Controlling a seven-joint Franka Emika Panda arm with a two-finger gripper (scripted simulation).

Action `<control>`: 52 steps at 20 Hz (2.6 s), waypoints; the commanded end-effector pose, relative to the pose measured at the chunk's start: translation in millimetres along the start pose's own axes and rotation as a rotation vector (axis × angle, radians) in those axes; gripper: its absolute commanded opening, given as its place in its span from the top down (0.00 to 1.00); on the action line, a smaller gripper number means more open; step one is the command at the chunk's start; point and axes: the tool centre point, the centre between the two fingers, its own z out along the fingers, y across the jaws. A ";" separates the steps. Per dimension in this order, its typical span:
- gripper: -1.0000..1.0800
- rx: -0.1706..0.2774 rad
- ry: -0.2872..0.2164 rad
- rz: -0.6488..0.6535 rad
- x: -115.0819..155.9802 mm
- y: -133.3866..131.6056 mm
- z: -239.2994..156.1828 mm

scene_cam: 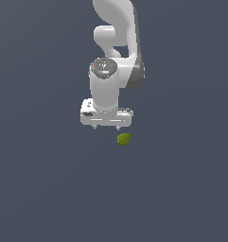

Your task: Pick up the object and move it to a goal position.

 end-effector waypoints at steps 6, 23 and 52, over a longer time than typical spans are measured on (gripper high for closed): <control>0.04 0.004 0.003 0.080 -0.6 -7.7 5.6; 0.04 0.021 0.013 0.456 -5.0 -42.6 30.6; 0.04 0.046 0.026 1.061 -17.9 -91.3 67.8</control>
